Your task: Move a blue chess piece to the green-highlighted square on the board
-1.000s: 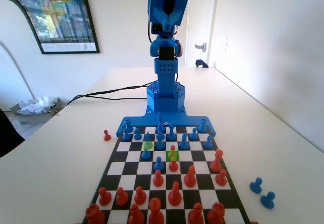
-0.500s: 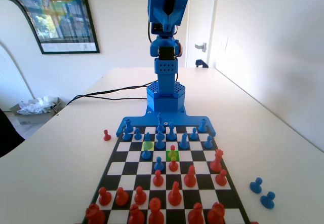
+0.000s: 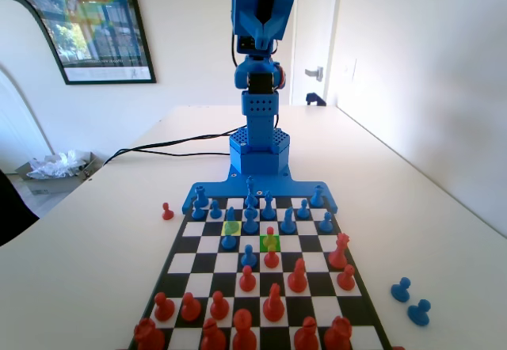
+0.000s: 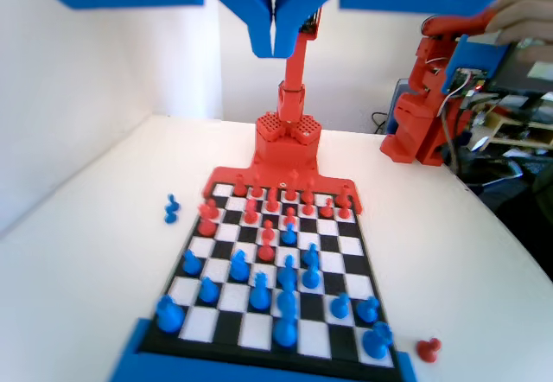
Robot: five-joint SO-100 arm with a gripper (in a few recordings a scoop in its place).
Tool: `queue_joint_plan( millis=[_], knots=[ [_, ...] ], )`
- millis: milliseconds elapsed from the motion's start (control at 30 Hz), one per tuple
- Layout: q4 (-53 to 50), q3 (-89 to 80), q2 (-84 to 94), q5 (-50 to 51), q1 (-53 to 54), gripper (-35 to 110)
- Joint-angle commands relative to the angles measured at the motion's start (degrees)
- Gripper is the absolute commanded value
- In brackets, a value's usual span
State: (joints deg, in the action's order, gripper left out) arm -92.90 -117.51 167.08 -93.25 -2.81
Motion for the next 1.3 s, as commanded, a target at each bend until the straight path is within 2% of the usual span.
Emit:
queue_joint_plan(
  millis=[0, 133, 367, 900, 1267],
  knots=[
    [-2.55, 9.93, -7.03, 2.64, -2.37, 1],
    [-4.75, 16.79, -15.91, 7.12, -3.60, 1],
    [-2.72, 21.62, -30.06, 13.27, -2.29, 1],
    [5.36, 21.97, -58.36, 22.32, 0.88, 1],
    [26.10, 4.31, -64.42, 26.28, -1.05, 2]
  ],
)
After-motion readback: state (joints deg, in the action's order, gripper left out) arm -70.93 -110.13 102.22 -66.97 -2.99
